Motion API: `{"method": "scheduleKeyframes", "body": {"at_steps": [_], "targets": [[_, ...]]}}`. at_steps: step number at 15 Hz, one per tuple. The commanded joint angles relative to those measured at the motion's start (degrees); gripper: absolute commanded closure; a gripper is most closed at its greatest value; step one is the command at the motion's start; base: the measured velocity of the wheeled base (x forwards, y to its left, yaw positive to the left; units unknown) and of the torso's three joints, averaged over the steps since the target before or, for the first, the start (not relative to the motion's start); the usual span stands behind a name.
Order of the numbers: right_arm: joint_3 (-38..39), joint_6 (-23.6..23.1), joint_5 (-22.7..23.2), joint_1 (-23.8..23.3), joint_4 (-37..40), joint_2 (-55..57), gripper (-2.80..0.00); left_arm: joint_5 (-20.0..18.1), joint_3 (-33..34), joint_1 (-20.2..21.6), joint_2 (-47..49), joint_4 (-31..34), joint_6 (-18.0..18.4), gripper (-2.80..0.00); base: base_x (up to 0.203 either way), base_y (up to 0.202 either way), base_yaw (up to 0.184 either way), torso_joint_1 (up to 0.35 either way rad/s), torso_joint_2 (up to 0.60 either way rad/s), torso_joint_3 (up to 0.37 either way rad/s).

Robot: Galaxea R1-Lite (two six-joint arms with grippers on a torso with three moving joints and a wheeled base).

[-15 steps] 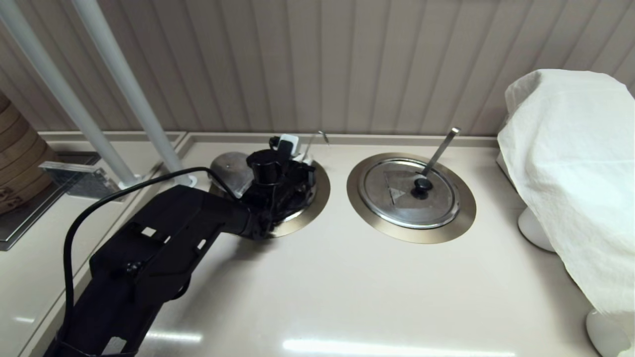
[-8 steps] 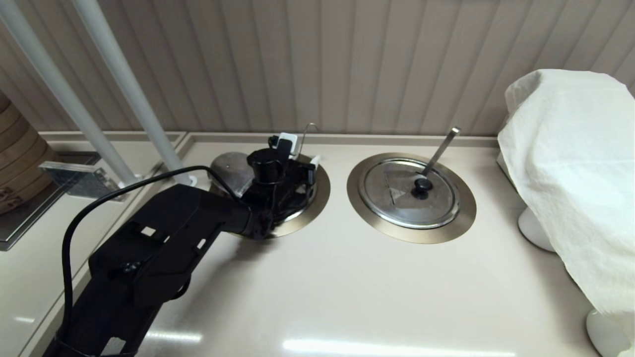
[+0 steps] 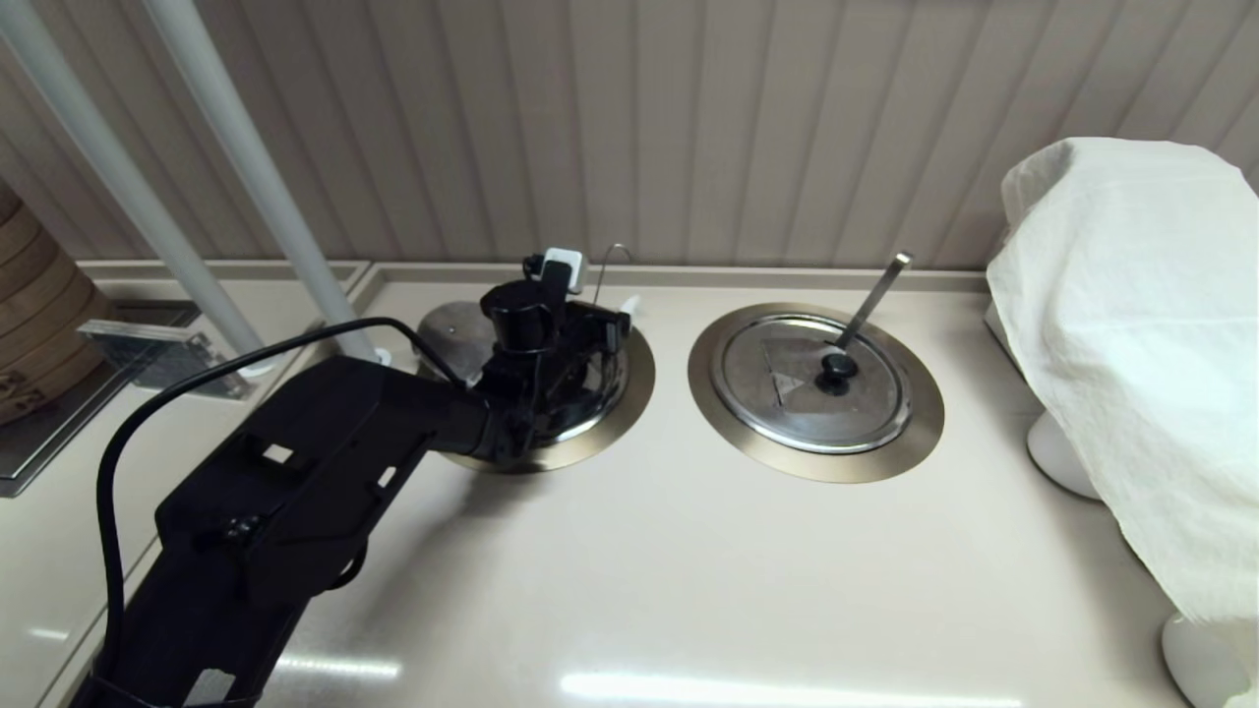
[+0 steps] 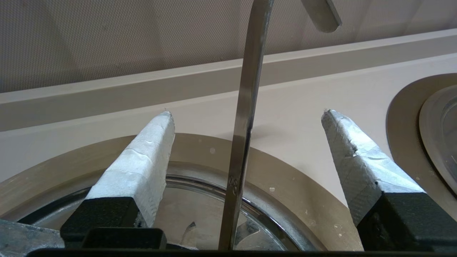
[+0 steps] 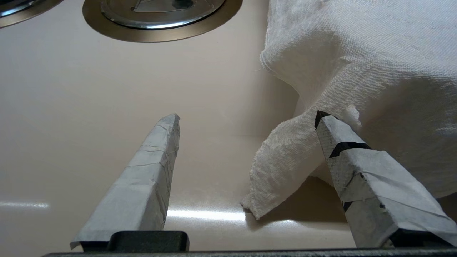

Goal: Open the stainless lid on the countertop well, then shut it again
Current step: Stir with a spoon

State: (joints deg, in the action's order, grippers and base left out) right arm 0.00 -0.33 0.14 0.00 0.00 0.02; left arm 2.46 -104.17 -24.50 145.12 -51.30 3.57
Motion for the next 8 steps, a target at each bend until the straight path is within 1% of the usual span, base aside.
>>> {"method": "scheduleKeyframes", "body": {"at_steps": [1,8], "targets": [[0.0,0.0,0.0,0.0,0.0,0.0,-2.8,-0.1,0.0,0.1,0.6,-0.2,0.0,-2.8,0.0,0.0,0.0,0.0,0.0,0.0],[0.0,0.0,0.0,0.0,0.0,0.0,-2.8,-0.4,-0.3,0.6,1.5,0.1,0.0,-2.8,0.0,0.0,0.0,0.0,0.0,0.0]]}}
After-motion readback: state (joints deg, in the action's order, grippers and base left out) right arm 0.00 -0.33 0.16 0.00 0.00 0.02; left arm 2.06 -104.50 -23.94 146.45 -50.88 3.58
